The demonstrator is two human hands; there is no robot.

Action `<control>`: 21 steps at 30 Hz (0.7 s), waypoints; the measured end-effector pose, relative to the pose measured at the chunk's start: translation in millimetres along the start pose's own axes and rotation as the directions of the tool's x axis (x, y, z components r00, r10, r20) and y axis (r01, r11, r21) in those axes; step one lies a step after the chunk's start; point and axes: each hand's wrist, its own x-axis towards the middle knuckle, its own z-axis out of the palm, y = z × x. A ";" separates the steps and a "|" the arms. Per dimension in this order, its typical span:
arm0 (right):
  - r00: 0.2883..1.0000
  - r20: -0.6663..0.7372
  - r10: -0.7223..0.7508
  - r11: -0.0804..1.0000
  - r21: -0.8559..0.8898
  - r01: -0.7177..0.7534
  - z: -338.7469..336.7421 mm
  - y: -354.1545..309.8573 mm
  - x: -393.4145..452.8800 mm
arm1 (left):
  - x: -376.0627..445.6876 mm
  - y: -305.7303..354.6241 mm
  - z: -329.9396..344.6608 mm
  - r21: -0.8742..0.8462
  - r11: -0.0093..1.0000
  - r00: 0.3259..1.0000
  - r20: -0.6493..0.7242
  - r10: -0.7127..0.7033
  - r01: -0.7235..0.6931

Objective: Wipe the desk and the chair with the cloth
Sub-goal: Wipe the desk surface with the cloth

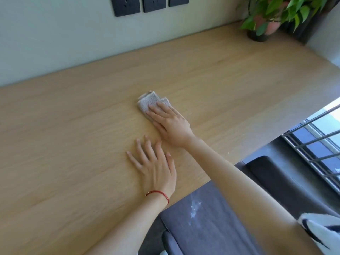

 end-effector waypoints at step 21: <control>0.990 -0.139 -0.022 0.999 0.035 0.027 11.2 -33.1 -180.3 | -26.8 -83.5 -21.7 -0.259 0.964 0.999 -0.008 0.053 -0.053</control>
